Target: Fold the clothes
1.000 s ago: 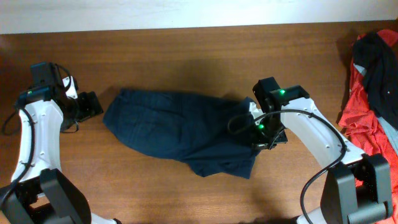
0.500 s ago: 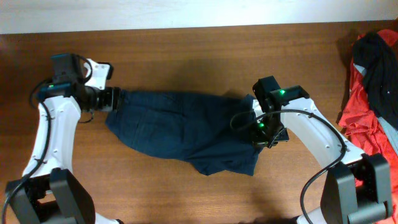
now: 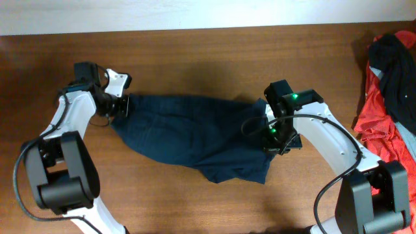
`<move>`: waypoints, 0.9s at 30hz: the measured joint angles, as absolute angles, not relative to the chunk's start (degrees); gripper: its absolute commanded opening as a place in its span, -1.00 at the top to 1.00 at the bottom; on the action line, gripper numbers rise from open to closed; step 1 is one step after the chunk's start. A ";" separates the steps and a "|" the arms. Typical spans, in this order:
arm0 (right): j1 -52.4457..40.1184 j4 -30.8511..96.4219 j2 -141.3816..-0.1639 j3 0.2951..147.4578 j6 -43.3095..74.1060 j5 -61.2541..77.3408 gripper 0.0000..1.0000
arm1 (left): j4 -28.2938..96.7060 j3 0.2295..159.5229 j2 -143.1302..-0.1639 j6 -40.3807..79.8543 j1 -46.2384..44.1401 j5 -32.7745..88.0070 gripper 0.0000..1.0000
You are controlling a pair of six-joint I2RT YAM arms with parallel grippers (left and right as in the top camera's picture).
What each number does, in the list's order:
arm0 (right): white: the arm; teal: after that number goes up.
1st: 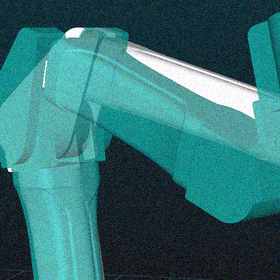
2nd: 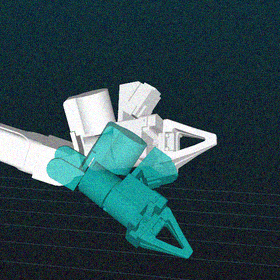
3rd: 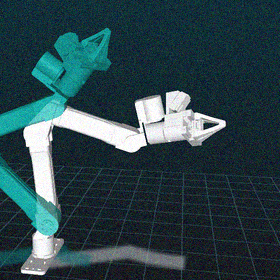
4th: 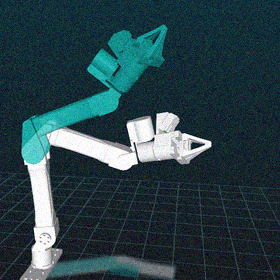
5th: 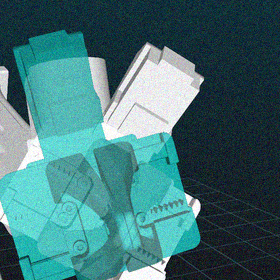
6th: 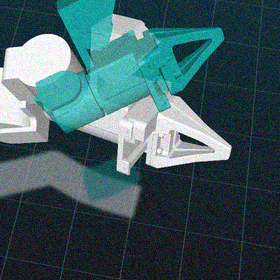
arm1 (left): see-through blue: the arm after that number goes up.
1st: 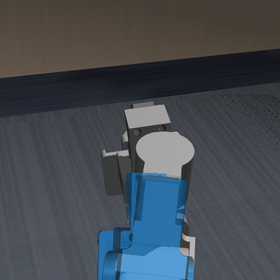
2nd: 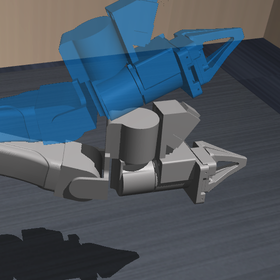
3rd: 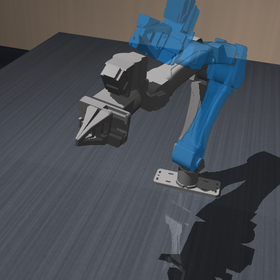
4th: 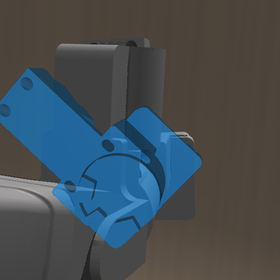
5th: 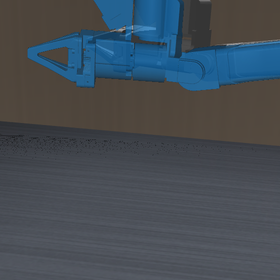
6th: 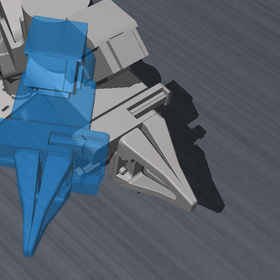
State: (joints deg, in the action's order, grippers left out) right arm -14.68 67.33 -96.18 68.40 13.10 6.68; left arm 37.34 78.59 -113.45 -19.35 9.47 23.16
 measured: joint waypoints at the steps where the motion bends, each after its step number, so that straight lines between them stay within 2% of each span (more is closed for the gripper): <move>1: -14.68 67.40 -96.18 68.38 13.15 6.66 0.92 | 35.33 78.59 -113.89 -19.14 9.41 24.93 0.89; 4: -14.68 67.46 -96.18 68.34 13.19 6.66 0.92 | 29.87 78.65 -114.02 -18.17 9.10 29.45 0.98; 9: -14.68 67.44 -96.18 68.34 13.28 6.66 0.92 | 23.68 78.74 -114.02 -16.82 8.73 32.34 0.98; 12: -14.68 67.26 -96.18 68.34 13.30 6.66 0.92 | 19.62 78.76 -114.37 -16.05 8.40 33.15 0.96; 14: -14.68 67.24 -96.18 68.34 13.30 6.66 0.91 | 17.08 79.05 -115.72 -15.07 7.92 33.54 0.88; 16: -14.68 67.24 -96.18 68.34 13.28 6.63 0.74 | 15.79 79.24 -117.89 -13.74 7.18 33.67 0.66; 18: -14.68 67.05 -96.18 68.34 13.21 6.37 0.40 | 15.84 79.24 -119.83 -12.91 6.61 33.69 0.35; 19: -14.68 66.81 -96.18 68.34 13.34 6.22 0.29 | 15.84 79.24 -120.55 -12.45 6.37 33.67 0.07; 21: -14.68 66.11 -96.18 68.34 13.37 6.02 0.21 | 16.03 79.24 -121.01 -12.14 6.17 33.76 -0.51; 22: -14.68 65.80 -96.18 68.34 13.47 5.96 0.11 | 15.99 79.24 -120.99 -12.12 6.20 33.93 -0.90; 27: -14.68 65.28 -95.92 68.34 13.58 5.45 0.09 | 20.27 79.99 -118.02 -11.42 8.08 34.79 -0.94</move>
State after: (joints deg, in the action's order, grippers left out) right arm -14.68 65.28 -95.92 68.34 13.58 5.45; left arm 20.27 79.99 -118.02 -11.42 8.08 34.79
